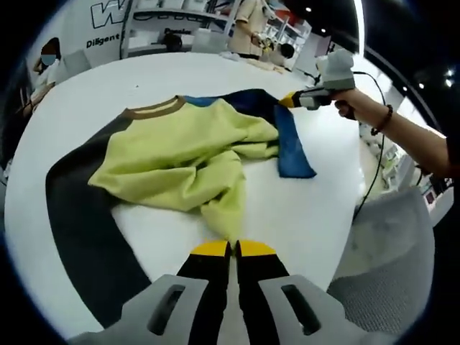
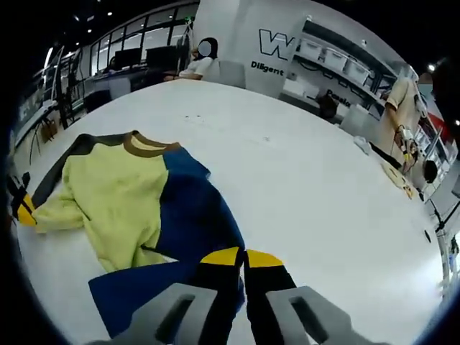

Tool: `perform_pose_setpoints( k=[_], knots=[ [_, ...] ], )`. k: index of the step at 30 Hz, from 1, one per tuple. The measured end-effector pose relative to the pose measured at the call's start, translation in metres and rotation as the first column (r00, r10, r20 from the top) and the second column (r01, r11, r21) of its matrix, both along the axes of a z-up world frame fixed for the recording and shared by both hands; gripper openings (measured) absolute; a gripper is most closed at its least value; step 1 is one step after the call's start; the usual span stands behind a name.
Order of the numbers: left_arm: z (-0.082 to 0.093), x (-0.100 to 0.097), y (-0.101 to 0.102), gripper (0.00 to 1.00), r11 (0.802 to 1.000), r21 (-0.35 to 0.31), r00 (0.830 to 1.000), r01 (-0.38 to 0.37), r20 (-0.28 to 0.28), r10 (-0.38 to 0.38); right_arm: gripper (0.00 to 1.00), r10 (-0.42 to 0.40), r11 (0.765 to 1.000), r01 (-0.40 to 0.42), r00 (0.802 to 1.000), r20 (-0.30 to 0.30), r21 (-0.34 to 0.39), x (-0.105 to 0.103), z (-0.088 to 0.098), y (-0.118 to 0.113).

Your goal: Fold the garment on the visible template until the final outline fits inside the template.

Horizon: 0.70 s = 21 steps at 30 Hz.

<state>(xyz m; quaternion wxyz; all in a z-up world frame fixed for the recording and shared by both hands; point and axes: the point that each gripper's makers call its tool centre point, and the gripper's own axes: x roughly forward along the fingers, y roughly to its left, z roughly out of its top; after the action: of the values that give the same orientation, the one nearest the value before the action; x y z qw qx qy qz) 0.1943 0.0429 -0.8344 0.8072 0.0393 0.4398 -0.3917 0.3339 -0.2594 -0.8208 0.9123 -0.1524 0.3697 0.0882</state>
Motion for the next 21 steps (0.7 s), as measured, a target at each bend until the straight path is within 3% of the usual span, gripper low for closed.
perform_pose_setpoints(
  k=[12,21],
  knots=[
    [0.004,-0.012,0.022,0.00,0.998,0.015,0.995,0.069,-0.067,-0.068,0.00,0.009,0.998,-0.013,0.998,-0.058,-0.068,0.004,-0.009,-0.020],
    [-0.008,-0.020,0.042,0.00,0.990,0.102,0.992,0.102,-0.088,-0.093,0.00,0.005,0.995,-0.014,0.996,-0.093,-0.097,0.007,-0.016,-0.037]
  ],
)
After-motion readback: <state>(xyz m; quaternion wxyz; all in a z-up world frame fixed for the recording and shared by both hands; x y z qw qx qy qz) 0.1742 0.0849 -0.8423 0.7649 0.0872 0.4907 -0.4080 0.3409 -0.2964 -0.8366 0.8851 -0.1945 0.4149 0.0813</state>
